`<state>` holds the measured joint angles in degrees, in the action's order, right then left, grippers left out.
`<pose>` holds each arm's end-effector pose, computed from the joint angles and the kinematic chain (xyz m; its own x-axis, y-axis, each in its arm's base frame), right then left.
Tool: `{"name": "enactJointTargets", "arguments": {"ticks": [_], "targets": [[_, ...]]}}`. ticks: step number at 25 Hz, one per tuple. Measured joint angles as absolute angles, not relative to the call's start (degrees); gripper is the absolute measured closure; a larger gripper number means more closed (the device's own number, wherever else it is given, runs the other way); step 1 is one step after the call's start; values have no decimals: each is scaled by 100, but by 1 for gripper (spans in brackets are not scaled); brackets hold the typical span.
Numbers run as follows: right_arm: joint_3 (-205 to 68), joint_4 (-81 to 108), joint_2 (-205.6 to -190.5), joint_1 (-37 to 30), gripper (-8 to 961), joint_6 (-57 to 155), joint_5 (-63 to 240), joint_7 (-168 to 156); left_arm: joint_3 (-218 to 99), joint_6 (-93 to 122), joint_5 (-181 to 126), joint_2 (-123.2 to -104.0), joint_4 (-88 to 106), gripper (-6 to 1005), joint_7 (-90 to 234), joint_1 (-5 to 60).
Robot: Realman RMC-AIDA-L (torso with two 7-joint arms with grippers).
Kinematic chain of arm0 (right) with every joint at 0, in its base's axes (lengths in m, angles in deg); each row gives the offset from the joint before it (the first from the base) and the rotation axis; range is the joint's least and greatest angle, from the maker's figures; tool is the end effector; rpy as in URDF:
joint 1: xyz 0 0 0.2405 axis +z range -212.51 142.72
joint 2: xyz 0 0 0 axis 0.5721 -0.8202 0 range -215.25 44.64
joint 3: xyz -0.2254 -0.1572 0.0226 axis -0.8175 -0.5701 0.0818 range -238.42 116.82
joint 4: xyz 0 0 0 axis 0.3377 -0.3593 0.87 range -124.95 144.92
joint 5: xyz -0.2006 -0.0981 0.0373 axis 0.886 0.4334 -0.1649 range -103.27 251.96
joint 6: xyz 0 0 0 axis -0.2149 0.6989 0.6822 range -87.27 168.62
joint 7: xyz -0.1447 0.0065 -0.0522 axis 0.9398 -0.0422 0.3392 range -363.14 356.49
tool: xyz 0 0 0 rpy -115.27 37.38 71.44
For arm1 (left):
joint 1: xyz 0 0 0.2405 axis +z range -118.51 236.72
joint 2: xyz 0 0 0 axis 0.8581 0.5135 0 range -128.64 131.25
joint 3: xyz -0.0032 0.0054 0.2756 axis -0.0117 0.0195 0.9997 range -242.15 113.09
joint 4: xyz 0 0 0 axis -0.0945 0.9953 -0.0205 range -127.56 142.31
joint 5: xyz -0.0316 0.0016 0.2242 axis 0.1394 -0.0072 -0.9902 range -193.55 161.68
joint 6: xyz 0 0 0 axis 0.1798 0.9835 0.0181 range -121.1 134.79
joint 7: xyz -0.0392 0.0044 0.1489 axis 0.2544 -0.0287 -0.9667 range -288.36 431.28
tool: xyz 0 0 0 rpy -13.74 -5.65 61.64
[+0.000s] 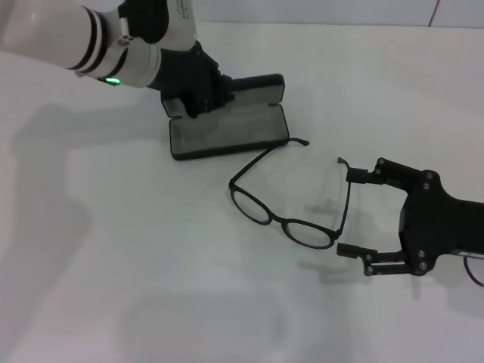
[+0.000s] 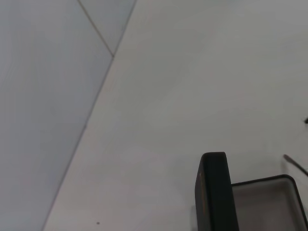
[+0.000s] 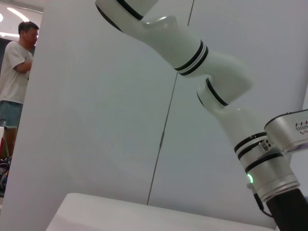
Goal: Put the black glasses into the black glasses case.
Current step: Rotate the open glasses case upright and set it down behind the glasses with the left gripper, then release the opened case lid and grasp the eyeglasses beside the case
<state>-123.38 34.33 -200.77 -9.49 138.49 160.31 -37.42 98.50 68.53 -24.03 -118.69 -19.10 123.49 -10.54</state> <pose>0.2723 0.2998 -0.0393 0.7457 0.2705 -0.6089 0.0758 -0.9424 -0.3258 -0.2038 0.4858 -0.0550 0.9816 -0.1094 -0.1564 -0.1628 -0.9078 -0.3864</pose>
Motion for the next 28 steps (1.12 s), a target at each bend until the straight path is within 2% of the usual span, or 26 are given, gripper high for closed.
{"name": "enactJointTargets", "arguments": {"ticks": [17, 22, 26, 28], "targets": [[-12319, 3382, -20080, -956, 82, 13830, 16029, -3742, 9852, 7367, -2908, -11848, -1897, 774, 13152, -1338], [-12320, 3386, -20084, -958, 83, 13737, 16028, -3742, 9850, 7922, -2650, -11836, -2075, 614, 13149, -1361], [-12320, 3380, -20087, -933, 83, 13672, 15925, -3775, 9850, 8639, -1722, -11813, -2257, 613, 12908, -1146], [-12320, 3381, -20092, -919, 83, 13659, 15822, -3818, 9851, 9137, -821, -11788, -2295, 612, 12692, -823]]}}
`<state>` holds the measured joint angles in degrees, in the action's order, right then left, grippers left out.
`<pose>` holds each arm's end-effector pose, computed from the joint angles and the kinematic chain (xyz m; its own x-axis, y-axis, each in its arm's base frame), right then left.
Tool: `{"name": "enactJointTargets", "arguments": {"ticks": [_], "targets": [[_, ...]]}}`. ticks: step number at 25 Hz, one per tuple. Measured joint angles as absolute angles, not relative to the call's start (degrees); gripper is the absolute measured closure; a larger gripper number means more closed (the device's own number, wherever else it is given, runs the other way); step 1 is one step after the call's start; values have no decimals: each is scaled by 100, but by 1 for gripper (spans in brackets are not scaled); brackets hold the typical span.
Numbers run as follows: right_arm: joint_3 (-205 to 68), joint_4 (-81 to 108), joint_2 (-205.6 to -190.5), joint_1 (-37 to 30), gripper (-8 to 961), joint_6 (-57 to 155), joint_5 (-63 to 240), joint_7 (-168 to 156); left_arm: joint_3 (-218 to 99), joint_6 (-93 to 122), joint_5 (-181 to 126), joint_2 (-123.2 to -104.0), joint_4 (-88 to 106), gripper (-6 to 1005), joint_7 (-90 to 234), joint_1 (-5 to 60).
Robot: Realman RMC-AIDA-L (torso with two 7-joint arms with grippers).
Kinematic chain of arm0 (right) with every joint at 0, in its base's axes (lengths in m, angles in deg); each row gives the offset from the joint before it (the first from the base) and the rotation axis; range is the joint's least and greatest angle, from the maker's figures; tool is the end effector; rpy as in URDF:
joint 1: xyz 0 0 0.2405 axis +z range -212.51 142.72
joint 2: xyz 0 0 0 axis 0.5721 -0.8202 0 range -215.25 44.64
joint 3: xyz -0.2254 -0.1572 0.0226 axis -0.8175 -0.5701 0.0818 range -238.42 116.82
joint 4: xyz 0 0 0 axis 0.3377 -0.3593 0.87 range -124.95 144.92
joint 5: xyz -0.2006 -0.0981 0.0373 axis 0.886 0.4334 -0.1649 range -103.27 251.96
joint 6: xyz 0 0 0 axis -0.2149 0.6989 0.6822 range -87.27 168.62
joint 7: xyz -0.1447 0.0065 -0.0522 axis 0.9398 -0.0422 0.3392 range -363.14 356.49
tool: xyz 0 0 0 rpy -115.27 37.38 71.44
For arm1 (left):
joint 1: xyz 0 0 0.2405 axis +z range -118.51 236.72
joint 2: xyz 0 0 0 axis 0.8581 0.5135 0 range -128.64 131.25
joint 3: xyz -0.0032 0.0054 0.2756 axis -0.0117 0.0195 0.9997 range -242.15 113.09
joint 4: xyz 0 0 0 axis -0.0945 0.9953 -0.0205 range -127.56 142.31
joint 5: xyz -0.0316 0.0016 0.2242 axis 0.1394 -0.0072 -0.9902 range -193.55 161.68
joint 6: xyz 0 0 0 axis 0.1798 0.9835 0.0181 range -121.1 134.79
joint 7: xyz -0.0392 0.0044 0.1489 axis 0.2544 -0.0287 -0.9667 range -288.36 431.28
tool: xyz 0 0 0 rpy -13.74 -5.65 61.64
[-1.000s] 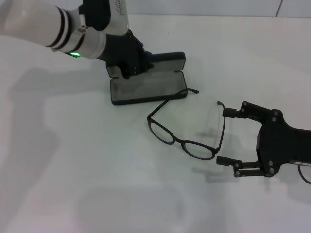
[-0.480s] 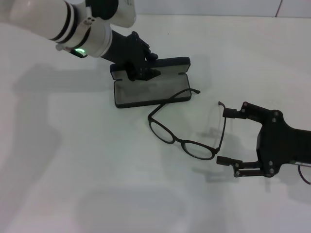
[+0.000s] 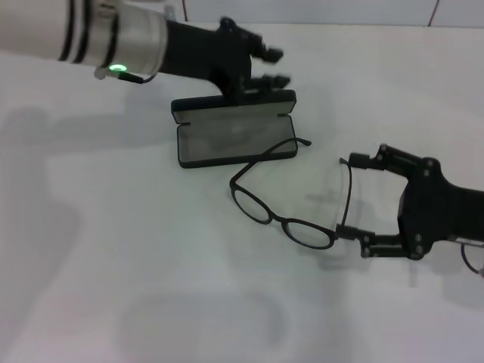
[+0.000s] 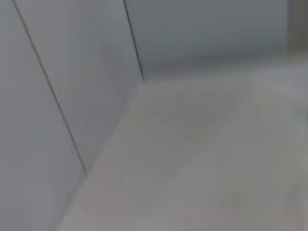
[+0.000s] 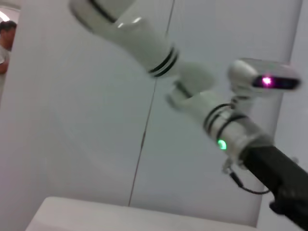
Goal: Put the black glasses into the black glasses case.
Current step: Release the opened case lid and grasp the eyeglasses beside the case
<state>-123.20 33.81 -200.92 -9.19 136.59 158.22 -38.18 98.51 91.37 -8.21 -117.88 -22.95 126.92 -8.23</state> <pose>0.2715 0.3074 -0.0390 0.7480 0.2559 -0.6123 0.0318 -0.9354 -0.3521 -0.1673 0.4589 -0.0354 0.9611 -0.0788 0.2646 0.0013 -0.9570 -0.2899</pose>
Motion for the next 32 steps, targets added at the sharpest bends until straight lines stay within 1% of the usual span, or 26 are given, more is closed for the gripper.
{"name": "enactJointTargets", "arguments": {"ticks": [5, 11, 13, 16, 18, 19, 24, 29, 32], "targets": [[-12364, 3727, -20094, -886, 83, 13607, 15742, -4302, 9849, 9608, 1505, -11809, -1661, 611, 11940, 338], [-12887, 5256, -20088, -923, 83, 13010, 16137, -5996, 9843, 9348, 3220, -11836, -295, 609, 10805, 1734], [-13118, 5843, -20091, -938, 83, 12786, 16436, -6599, 9842, 9356, 3583, -11837, -54, 608, 10717, 2048], [-13397, 6655, -20097, -879, 85, 12480, 17123, -7659, 9842, 9379, 3799, -11839, 69, 608, 10728, 2317], [-13397, 6655, -20097, -879, 89, 12480, 17123, -7659, 9841, 9353, 3928, -11841, 96, 607, 10815, 2463], [-13626, 7169, -20099, -593, 91, 12267, 17790, -8797, 9839, 9322, 3993, -11842, 111, 607, 10869, 2527], [-13756, 7293, -20088, 36, 102, 12239, 18678, -10230, 9834, 8969, 4385, -11852, 281, 473, 10999, 2743], [-14386, 7240, -20113, 542, 112, 12031, 19369, -11109, 9833, 8889, 4444, -11856, 332, 256, 10913, 2773], [-14692, 7260, -20118, 652, 118, 11911, 19432, -11244, 9833, 8788, 4449, -11858, 333, 257, 10886, 2721]]}}
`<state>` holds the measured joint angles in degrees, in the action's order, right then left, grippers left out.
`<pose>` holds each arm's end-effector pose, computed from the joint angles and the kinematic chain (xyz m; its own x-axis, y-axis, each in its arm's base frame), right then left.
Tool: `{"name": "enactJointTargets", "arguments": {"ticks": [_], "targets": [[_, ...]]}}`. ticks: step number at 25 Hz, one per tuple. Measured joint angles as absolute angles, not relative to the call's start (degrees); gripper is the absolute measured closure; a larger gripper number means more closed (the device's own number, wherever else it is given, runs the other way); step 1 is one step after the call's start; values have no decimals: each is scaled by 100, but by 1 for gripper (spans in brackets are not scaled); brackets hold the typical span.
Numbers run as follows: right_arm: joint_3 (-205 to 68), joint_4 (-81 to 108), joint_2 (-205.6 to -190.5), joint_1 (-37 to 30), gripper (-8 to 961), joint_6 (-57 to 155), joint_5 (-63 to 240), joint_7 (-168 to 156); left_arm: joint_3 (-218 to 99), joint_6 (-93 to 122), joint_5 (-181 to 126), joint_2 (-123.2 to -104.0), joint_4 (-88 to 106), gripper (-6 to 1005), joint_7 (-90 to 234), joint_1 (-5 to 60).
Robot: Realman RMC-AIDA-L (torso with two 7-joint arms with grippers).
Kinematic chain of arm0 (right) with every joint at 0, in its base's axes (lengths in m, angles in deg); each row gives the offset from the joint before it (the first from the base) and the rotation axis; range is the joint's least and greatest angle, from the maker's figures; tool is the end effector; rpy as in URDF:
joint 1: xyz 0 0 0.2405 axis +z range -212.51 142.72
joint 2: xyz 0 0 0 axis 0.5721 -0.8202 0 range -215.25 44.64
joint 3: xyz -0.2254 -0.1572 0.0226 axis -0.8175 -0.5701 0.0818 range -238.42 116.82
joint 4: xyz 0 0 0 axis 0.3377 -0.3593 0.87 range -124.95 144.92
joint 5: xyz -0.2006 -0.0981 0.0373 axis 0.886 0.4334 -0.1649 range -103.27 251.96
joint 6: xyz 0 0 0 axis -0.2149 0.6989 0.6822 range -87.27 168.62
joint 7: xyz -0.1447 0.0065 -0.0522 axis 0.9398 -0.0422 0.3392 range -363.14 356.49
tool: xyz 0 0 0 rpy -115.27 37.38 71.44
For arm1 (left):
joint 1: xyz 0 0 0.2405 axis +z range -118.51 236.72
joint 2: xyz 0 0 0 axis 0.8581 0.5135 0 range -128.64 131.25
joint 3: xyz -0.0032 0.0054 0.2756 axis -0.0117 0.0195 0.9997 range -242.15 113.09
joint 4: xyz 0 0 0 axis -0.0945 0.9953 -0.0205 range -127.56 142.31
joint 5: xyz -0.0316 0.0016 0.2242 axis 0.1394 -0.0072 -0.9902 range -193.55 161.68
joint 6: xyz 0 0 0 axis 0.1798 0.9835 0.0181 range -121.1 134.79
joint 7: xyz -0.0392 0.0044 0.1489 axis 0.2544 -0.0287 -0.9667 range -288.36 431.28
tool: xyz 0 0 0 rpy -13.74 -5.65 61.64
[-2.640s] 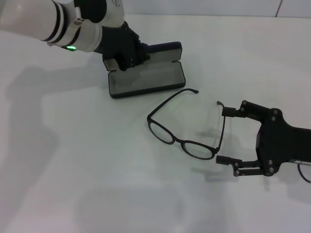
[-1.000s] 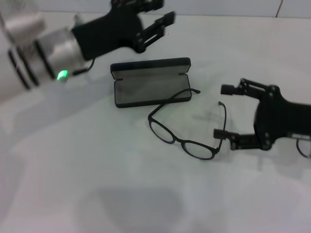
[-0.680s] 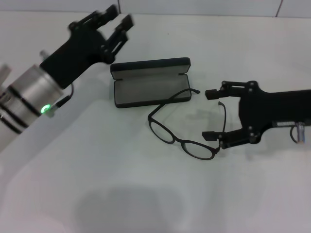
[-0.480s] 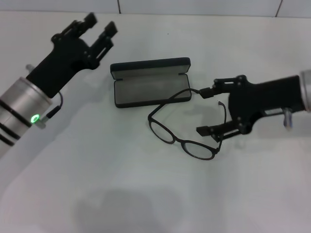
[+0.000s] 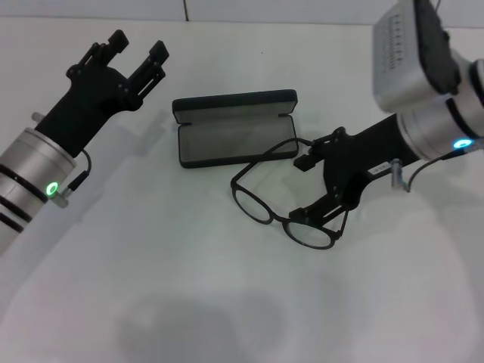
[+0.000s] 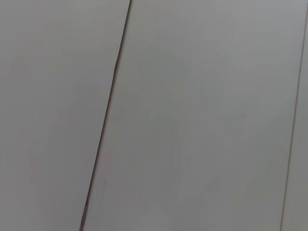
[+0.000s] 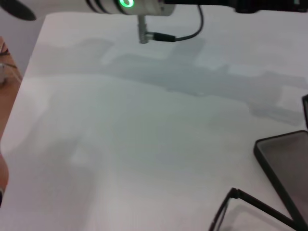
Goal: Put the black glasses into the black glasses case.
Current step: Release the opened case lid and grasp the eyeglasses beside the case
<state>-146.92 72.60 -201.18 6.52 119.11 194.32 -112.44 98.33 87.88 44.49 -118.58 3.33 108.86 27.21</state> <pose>0.1389 0.3921 -0.0662 0.9961 -0.0586 0.0660 -0.0533 -0.9954 -0.0799 -0.3084 0.3607 -0.0375 0.5254 -0.0108 0.8508 0.7202 -0.5267 -0.4514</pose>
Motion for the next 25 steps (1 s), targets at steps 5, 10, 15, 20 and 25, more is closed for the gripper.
{"name": "enactJointTargets", "arguments": {"ticks": [5, 10, 15, 20, 25], "targets": [[-14991, 7284, -20124, 795, 129, 11908, 19460, -11504, 9833, 8561, 4440, -11858, 339, 258, 10884, 2615], [-15226, 7242, -20138, 844, 139, 11814, 19465, -11586, 9839, 8389, 4375, -11852, 339, 259, 10872, 2533], [-15950, 7231, -20149, 795, 214, 11018, 19463, -11703, 9842, 8299, 4285, -11843, 342, 261, 10905, 2436], [-16371, 7166, -20150, 784, 290, 10653, 19455, -11767, 9842, 8289, 4242, -11851, 343, 264, 10913, 2352], [-16488, 7079, -20150, 784, 363, 10590, 19437, -11791, 9842, 8286, 4168, -11855, 344, 265, 10922, 2329]]}}
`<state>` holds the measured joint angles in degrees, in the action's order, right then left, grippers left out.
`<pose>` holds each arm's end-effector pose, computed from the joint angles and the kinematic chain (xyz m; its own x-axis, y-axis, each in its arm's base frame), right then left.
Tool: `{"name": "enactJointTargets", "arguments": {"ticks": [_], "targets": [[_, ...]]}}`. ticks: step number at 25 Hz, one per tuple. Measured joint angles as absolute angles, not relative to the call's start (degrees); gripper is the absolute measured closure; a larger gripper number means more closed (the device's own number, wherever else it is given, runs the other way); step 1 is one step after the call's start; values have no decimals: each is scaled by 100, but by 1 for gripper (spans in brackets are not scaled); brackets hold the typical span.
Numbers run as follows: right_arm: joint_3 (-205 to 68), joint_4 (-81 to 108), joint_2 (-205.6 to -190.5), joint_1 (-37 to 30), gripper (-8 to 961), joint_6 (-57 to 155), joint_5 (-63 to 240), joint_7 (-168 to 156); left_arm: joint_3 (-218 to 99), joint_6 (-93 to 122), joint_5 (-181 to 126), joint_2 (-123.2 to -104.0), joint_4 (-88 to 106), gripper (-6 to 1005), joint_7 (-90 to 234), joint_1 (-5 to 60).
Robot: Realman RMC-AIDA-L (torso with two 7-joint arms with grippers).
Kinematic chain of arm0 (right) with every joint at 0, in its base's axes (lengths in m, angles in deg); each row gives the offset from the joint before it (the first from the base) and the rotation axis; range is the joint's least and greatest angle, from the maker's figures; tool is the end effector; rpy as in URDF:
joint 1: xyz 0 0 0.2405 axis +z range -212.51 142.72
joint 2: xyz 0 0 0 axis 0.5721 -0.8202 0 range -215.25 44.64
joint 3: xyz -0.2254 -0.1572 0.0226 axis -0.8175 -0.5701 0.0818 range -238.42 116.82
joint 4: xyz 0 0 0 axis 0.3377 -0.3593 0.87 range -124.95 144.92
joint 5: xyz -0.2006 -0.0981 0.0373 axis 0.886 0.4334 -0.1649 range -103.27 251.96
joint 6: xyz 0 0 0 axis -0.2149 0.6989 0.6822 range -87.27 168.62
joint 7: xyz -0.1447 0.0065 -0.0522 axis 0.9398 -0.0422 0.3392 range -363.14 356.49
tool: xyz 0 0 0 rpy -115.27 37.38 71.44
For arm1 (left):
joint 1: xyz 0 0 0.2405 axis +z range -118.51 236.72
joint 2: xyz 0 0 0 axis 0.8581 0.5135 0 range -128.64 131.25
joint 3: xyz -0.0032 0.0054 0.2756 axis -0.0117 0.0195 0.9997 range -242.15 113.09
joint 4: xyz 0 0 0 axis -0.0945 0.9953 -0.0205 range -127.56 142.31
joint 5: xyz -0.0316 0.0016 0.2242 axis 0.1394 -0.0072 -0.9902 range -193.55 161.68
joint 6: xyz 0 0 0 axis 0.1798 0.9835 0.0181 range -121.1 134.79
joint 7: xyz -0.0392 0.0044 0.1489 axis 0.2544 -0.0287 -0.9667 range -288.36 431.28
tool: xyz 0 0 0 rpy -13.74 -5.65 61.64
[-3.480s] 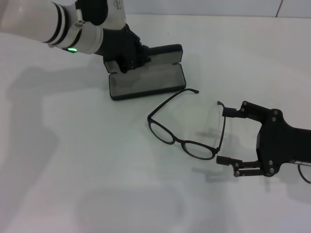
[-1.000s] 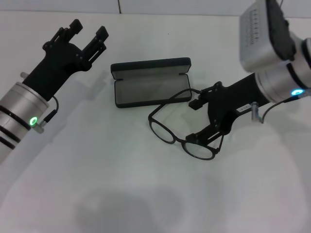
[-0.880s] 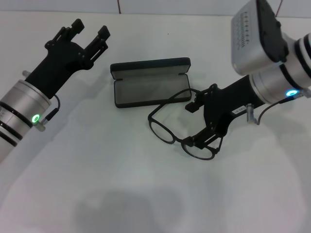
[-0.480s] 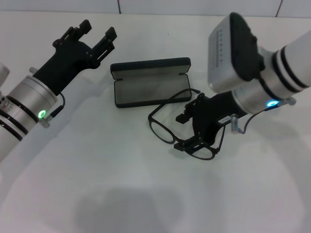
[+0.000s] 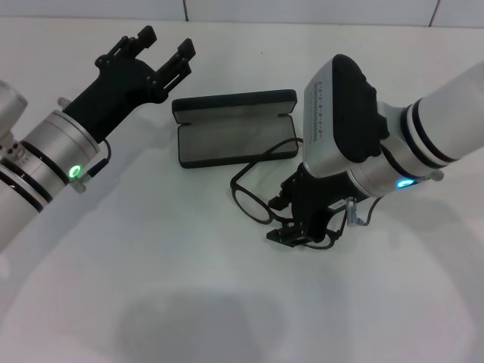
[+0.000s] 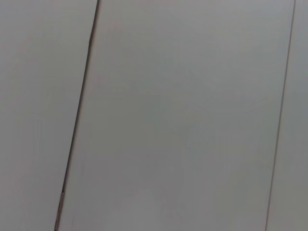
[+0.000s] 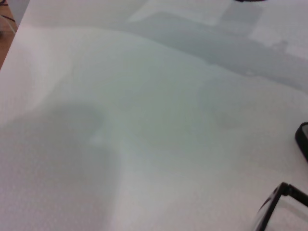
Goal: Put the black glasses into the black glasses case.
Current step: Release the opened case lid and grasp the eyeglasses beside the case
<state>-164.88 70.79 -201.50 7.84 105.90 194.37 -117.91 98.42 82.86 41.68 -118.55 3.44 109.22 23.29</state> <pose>0.1353 0.3753 -0.1242 0.9847 0.0117 0.1740 0.0271 -0.9959 -0.0860 -0.2926 0.3823 -0.0495 0.5727 0.0331 0.8191 0.6875 -0.5637 -0.4578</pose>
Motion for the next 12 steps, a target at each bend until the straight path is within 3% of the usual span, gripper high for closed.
{"name": "enactJointTargets", "arguments": {"ticks": [4, 9, 12], "targets": [[-16530, 7018, -20149, 785, 494, 10568, 19437, -11800, 9842, 8286, 4156, -11860, 368, 265, 10922, 2348], [-16543, 6942, -20149, 784, 492, 10458, 19412, -11802, 9842, 8258, 4105, -11860, 410, 265, 10884, 2363], [-16567, 6941, -20149, 790, 542, 10452, 19406, -11802, 9842, 8233, 4103, -11858, 411, 266, 10883, 2370]]}}
